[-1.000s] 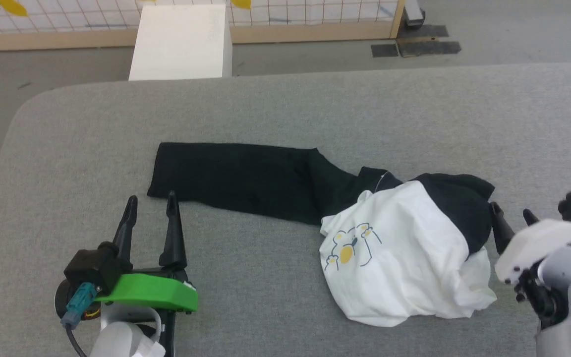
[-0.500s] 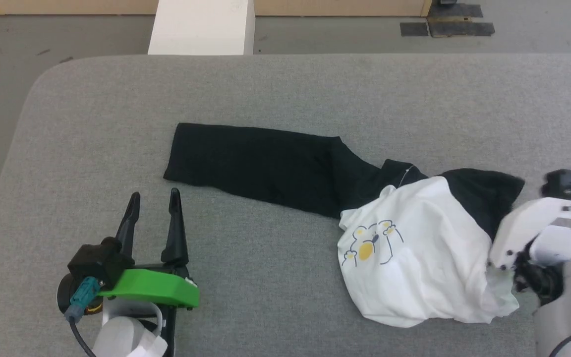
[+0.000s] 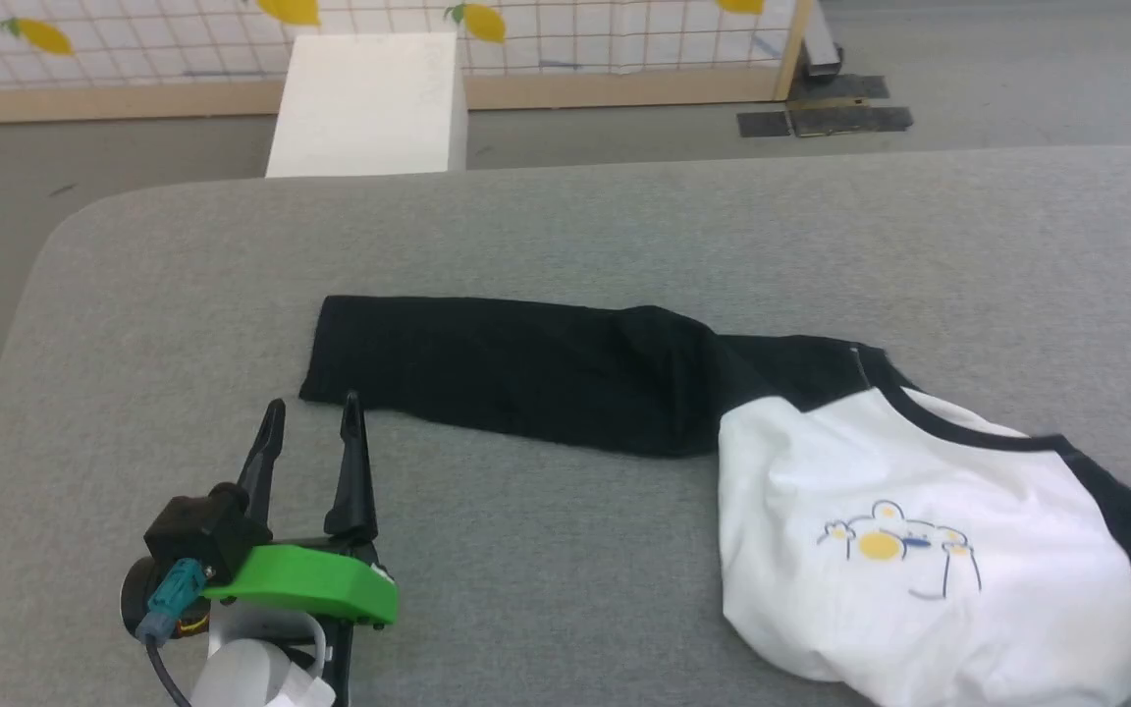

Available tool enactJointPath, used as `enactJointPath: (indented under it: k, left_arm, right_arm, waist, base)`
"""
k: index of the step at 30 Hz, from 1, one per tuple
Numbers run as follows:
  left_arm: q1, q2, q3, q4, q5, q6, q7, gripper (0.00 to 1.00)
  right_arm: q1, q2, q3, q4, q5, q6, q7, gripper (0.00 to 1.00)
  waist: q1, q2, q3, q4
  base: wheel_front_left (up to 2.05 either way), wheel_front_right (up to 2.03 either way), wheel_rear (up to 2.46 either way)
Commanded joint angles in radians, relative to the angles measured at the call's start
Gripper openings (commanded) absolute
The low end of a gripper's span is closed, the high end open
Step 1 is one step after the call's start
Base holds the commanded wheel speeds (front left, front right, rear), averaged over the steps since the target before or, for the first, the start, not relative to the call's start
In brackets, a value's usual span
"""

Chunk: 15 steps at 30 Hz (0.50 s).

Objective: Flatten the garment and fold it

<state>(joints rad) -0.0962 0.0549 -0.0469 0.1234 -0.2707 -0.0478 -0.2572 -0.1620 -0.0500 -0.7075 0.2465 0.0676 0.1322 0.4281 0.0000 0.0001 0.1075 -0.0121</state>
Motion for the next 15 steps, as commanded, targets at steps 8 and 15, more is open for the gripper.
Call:
enactJointPath:
  k: [8,15]
  left_arm:
    - [-0.012,-0.004,-0.041,0.034,-0.01,-0.009,-0.005,1.0]
    - [-0.142,-0.005,-0.155,0.094,-0.016,-0.012,0.049,1.0]
  right_arm:
    - [0.091,0.0,0.161,-0.059,0.086,-0.002,-0.21,1.0]
    - [0.14,0.0,0.38,-0.162,0.108,-0.002,-0.422,1.0]
  waist:
    - [0.0,-0.0001,-0.006,-0.065]
    - [0.0,-0.0001,0.025,-0.137]
  base:
    - [0.0,0.0,0.0]
    - [0.0,0.0,0.0]
